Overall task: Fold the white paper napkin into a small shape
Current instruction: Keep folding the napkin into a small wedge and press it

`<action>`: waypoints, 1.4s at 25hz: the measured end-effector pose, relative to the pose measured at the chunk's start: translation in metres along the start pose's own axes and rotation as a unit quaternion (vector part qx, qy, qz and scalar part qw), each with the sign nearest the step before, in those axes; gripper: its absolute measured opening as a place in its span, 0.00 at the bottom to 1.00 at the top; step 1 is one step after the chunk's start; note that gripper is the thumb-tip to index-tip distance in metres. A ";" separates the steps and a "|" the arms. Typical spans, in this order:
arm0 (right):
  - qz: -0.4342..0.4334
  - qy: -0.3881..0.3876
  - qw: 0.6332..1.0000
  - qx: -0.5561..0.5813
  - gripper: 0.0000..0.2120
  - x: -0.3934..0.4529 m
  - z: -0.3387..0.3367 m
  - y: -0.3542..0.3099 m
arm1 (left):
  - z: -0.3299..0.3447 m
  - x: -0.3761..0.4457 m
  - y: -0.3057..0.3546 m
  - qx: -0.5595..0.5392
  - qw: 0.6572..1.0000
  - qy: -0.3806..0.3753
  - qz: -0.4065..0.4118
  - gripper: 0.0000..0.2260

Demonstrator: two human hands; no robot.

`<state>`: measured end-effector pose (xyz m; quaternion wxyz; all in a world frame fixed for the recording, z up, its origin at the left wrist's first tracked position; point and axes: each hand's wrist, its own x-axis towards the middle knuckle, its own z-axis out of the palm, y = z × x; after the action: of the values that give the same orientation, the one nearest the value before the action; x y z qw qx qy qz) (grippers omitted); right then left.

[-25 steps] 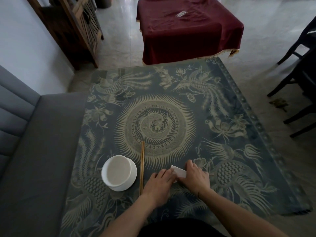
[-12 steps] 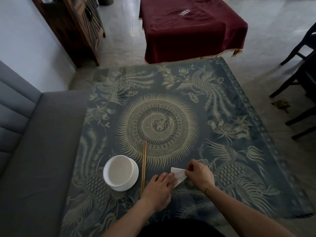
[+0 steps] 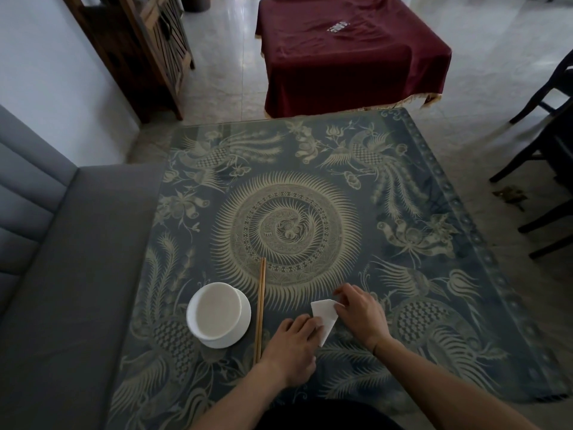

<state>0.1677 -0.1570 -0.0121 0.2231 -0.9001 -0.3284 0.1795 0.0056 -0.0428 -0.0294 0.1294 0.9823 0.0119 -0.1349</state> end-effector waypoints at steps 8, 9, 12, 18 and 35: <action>-0.100 0.004 0.995 0.018 0.08 -0.023 0.010 -0.001 | 0.004 -0.008 -0.006 0.003 0.999 0.001 -0.040 0.29; -0.117 0.004 0.993 0.015 0.08 -0.025 0.011 -0.002 | 0.004 -0.008 -0.006 0.002 0.999 0.001 -0.041 0.29; -0.172 0.011 0.985 -0.009 0.10 -0.031 0.015 -0.004 | 0.002 -0.009 -0.007 0.003 0.999 0.004 -0.043 0.29; -0.212 0.007 0.977 -0.020 0.15 -0.041 0.019 -0.004 | 0.004 -0.014 -0.013 -0.034 0.997 0.025 -0.070 0.24; -0.213 -0.018 0.977 -0.028 0.25 -0.041 0.025 0.003 | -0.001 -0.023 -0.011 -0.051 0.989 0.133 0.034 0.10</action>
<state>0.1283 -0.1794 -0.0271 0.2251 -0.8119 -0.5214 0.1354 -0.0167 -0.0313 -0.0255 0.1811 0.9835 0.0022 0.0024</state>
